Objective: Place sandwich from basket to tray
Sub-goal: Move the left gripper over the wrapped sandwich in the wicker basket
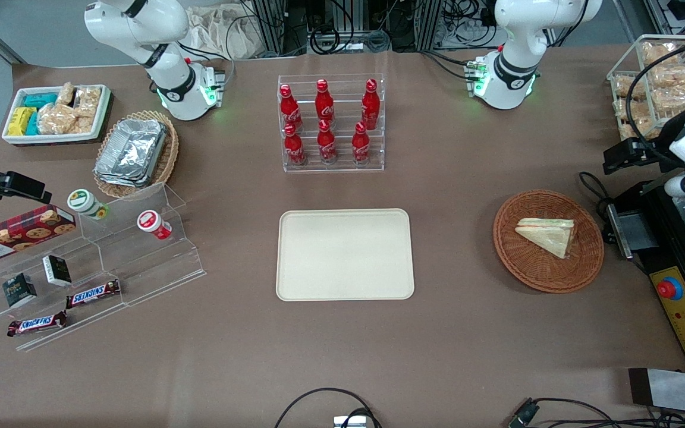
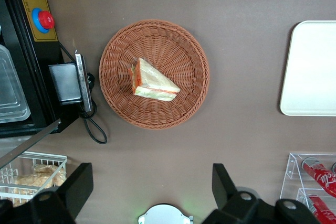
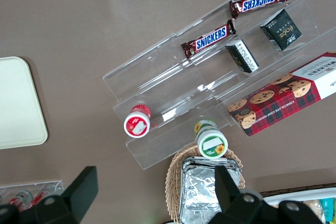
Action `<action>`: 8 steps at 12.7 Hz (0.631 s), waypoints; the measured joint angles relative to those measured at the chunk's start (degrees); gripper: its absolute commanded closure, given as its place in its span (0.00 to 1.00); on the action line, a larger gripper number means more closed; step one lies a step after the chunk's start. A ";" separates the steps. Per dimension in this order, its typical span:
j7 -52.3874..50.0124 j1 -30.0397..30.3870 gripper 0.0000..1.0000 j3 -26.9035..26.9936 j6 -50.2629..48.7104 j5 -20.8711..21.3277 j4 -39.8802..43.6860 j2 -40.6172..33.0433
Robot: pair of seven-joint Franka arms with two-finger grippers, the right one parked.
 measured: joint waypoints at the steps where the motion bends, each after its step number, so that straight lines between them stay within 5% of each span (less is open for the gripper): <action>1: -0.11 0.01 0.00 0.00 0.03 0.00 0.00 0.13; 8: -3.84 0.47 0.00 0.25 0.13 0.83 0.00 1.34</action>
